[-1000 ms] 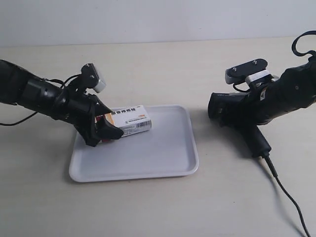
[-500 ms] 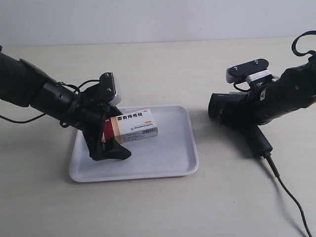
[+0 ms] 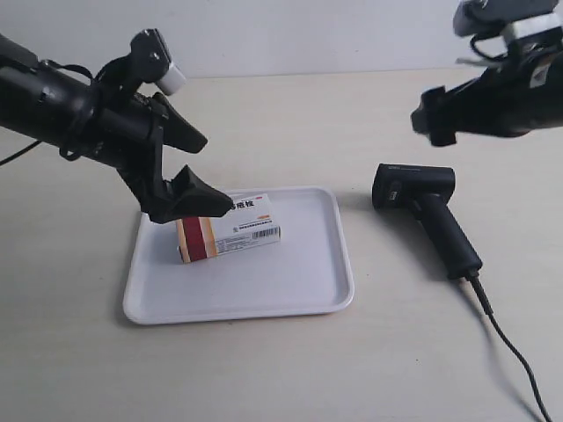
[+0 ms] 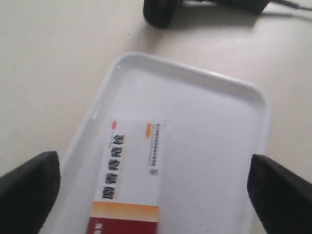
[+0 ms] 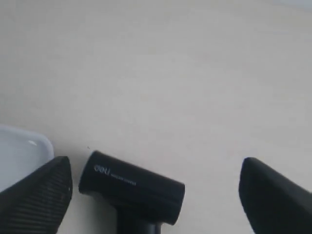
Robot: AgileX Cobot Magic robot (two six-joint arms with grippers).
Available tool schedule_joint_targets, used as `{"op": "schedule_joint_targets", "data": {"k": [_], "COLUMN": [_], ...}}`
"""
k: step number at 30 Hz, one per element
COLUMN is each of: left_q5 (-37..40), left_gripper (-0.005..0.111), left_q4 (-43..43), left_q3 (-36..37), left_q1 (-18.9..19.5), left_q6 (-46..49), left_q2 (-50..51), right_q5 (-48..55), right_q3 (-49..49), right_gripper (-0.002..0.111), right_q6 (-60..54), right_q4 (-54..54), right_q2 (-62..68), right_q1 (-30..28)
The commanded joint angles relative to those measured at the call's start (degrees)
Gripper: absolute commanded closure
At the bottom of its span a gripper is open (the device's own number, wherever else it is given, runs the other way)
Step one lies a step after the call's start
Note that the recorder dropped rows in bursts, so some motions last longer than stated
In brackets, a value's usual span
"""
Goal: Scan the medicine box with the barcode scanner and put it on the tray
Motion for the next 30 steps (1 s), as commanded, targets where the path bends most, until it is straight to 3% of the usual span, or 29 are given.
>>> {"op": "schedule_joint_targets", "data": {"k": [1,3,6,7,8,9,22,26,30], "left_q5": [11.87,14.76,13.61,11.91,10.27,8.40,-30.57,-35.99,-36.74], "left_gripper": [0.018,0.037,0.078,0.099,0.106,0.104,0.104,0.104,0.104], "left_q4": [3.25,3.30,1.24,0.63,0.32,-0.43,-18.67,-24.48,-24.78], "left_q3": [0.07,0.77,3.76,5.47,6.74,8.47,34.62,40.38,44.39], "left_q1": [-0.32,-0.32,-0.32,-0.32,-0.32,-0.32,-0.32,-0.32,-0.32], "left_q6": [-5.76,-7.47,-7.48,-7.47,-7.28,-7.28,-7.02,-7.02,-7.02], "left_q2": [-4.85,-6.44,-9.68,-11.41,-12.72,-14.52,-48.12,-59.29,-68.82], "right_q5": [1.23,-0.19,-3.62,-4.24,-4.56,-4.88,-5.66,-5.66,-5.66], "right_q3": [0.11,0.94,2.71,3.24,3.81,4.34,12.71,12.71,12.71], "right_gripper": [0.040,0.057,0.086,0.095,0.104,0.108,0.108,0.108,0.108], "right_q6": [0.30,0.30,0.30,0.30,0.43,0.54,0.41,0.41,0.41], "right_q4": [0.80,0.78,0.78,0.78,1.16,1.89,3.91,3.91,3.91], "right_q2": [-9.16,-13.22,-18.10,-19.97,-21.18,-22.25,-31.00,-31.00,-31.00], "right_q1": [-0.26,-0.26,-0.26,-0.26,-0.26,-0.26,-0.26,-0.26,-0.26]}}
